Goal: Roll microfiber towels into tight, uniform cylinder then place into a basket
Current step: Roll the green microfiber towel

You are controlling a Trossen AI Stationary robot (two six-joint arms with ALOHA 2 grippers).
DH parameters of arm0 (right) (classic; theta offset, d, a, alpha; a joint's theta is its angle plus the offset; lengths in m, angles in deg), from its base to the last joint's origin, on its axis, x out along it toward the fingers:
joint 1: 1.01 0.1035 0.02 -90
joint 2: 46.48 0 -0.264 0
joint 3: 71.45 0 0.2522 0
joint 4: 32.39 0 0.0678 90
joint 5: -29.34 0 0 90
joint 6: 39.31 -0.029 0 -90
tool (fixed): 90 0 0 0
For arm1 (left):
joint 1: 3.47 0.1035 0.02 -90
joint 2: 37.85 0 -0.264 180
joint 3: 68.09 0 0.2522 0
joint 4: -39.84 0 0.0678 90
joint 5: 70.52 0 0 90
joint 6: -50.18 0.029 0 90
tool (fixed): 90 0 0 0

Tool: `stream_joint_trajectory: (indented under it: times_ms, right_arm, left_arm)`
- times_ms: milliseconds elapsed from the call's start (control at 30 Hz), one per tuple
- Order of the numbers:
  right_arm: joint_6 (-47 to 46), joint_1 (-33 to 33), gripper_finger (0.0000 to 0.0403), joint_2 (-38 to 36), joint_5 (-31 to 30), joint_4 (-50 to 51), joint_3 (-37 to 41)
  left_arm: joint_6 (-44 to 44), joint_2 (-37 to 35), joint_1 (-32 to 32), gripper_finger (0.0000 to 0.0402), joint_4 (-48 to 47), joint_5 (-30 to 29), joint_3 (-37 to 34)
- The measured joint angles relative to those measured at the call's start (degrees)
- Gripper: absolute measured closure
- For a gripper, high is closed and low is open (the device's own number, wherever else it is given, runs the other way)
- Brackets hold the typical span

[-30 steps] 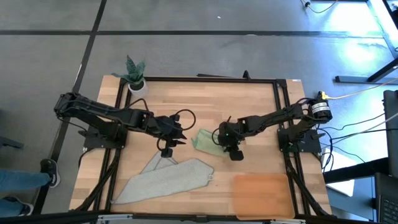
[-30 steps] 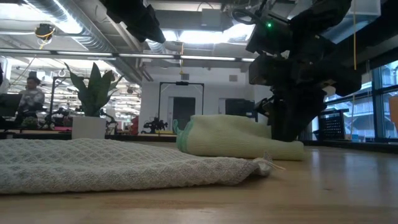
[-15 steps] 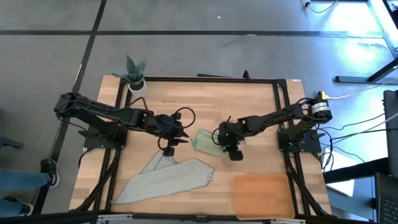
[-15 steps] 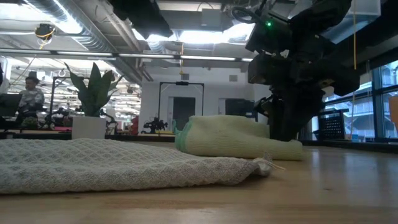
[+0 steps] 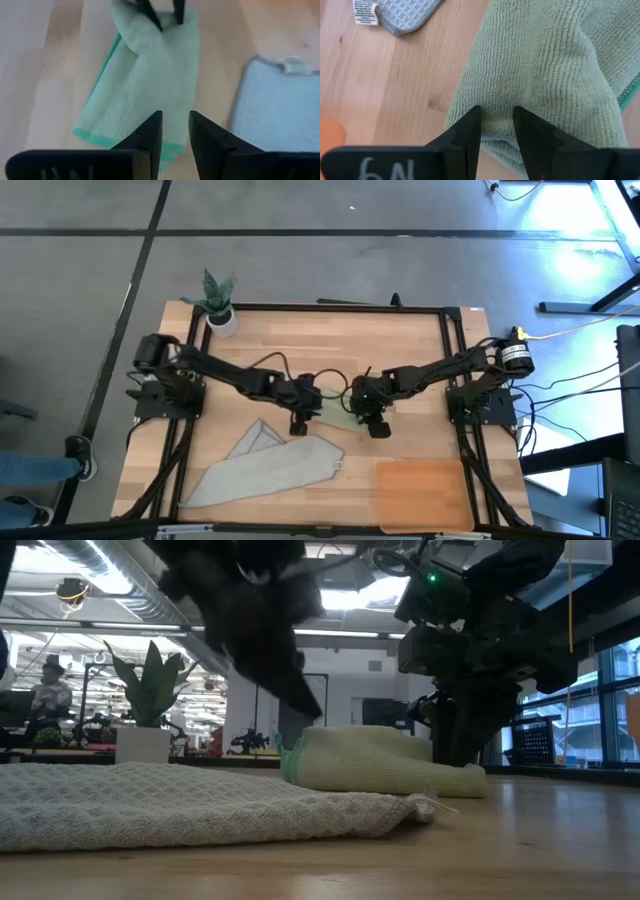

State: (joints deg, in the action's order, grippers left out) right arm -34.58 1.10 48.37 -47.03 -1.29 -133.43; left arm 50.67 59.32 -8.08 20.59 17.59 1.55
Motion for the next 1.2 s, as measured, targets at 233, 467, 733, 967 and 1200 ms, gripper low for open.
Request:
stream_joint_trajectory:
  times_ms: [233, 467, 733, 967, 1200]
  right_arm:
    - [0.0, 0.0, 0.0283, 0.0, 0.0, 0.0, 0.0]
    - [0.0, 0.0, 0.0283, 0.0, 0.0, 0.0, 0.0]
    - [0.2, 0.0, 0.0283, 0.0, 0.0, 0.0, 0.0]
    - [0.2, 0.0, 0.0283, 0.0, 0.0, 0.1, 0.0]
    - [0.2, 0.0, 0.0283, 0.0, 0.0, 0.1, 0.0]
  left_arm:
    - [-0.2, 6.5, 1.4, 0.0316, 3.8, 0.0, 0.0]
    - [-5.1, 9.4, 3.4, 0.0316, 4.2, -0.1, 0.0]
    - [-7.6, 7.6, 2.9, 0.0316, 6.3, 0.7, -0.1]
    - [-1.2, 1.1, 3.1, 0.0316, 7.1, -6.0, 1.3]
    - [-0.2, 1.3, 6.8, 0.0316, 4.2, -13.9, 1.3]
